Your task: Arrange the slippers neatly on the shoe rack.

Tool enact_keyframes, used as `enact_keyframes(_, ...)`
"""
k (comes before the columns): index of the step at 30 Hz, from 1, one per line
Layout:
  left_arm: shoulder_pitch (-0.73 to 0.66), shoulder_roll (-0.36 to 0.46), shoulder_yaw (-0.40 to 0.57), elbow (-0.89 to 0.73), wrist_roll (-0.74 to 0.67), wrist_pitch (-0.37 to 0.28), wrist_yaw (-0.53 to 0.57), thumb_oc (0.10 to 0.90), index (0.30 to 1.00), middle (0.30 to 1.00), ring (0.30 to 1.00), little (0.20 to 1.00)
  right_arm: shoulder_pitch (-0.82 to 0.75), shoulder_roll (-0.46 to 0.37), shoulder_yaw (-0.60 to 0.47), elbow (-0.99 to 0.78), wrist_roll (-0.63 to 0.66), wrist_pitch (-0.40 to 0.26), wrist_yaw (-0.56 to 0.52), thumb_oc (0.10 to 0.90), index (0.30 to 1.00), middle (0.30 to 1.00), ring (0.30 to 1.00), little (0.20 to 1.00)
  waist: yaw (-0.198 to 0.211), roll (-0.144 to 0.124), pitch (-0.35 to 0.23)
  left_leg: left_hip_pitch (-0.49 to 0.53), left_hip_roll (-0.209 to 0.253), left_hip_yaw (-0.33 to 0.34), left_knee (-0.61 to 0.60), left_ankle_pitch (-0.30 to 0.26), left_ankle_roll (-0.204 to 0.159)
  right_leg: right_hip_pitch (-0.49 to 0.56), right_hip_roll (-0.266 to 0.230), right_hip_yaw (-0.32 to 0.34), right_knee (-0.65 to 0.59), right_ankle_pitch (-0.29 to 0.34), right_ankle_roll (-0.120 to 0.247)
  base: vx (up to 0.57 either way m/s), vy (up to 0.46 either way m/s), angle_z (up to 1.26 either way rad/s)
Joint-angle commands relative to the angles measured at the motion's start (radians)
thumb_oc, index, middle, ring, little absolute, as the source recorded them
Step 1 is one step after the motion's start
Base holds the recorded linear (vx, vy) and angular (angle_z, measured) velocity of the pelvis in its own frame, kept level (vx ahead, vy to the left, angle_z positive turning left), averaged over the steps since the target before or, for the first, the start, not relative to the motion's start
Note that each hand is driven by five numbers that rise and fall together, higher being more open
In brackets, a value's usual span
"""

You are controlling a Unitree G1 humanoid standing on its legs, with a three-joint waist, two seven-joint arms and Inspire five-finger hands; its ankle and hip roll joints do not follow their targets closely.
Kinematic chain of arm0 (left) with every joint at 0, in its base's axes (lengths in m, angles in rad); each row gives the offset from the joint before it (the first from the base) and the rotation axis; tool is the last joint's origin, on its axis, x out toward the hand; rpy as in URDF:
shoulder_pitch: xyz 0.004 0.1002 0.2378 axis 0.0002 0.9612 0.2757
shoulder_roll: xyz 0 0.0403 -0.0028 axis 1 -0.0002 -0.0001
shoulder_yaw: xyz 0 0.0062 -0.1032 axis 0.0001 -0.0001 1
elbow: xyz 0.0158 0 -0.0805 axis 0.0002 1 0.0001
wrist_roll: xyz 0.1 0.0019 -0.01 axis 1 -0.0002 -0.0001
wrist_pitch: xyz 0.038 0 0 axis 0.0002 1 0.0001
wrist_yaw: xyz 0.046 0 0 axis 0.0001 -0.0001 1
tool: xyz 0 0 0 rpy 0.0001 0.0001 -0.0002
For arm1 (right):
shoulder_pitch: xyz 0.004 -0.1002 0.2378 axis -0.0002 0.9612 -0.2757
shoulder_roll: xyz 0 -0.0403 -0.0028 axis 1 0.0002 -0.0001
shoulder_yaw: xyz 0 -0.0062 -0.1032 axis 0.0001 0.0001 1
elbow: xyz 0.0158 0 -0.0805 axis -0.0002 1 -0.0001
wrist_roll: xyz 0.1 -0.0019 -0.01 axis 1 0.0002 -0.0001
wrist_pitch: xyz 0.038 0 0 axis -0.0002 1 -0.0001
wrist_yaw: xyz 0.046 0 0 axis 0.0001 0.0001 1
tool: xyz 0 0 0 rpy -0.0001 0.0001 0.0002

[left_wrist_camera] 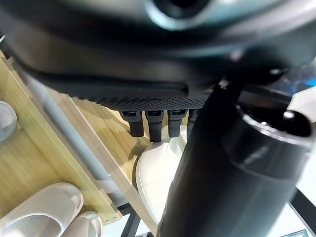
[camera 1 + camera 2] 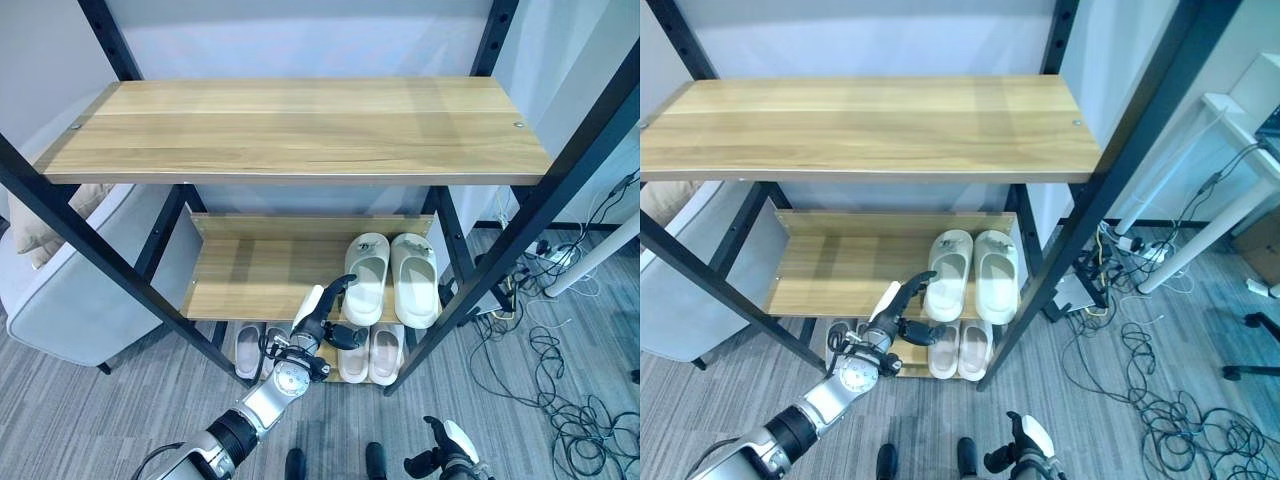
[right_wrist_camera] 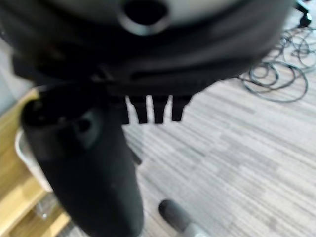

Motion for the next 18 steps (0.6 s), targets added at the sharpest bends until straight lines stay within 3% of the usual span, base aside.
enact_keyframes(1, -0.185, -0.159, -0.076, 0.080, -0.014, -0.074, -0.030, 0.800, 0.900, 0.900, 0.900, 0.900, -0.064, -0.038, 0.000, -0.027, 0.000, -0.030, -0.049, 0.800, 0.900, 0.900, 0.900, 0.900, -0.024, 0.014, 0.015, 0.001, 0.004, 0.029, 0.005, -0.093, 0.003, 0.032, 0.042, -0.027, 0.014, -0.166, 0.003, 0.00, 0.000, 0.00)
enact_keyframes(18, -0.191, -0.196, -0.099, 0.102, -0.024, -0.074, -0.033, 0.800, 0.900, 0.900, 0.900, 0.900, -0.074, -0.038, 0.007, -0.023, 0.005, -0.029, -0.050, 0.800, 0.900, 0.900, 0.900, 0.900, -0.034, 0.023, 0.021, 0.003, 0.004, 0.039, 0.005, -0.093, 0.003, 0.030, 0.041, -0.020, 0.014, -0.161, 0.003, 0.00, -0.002, 0.00)
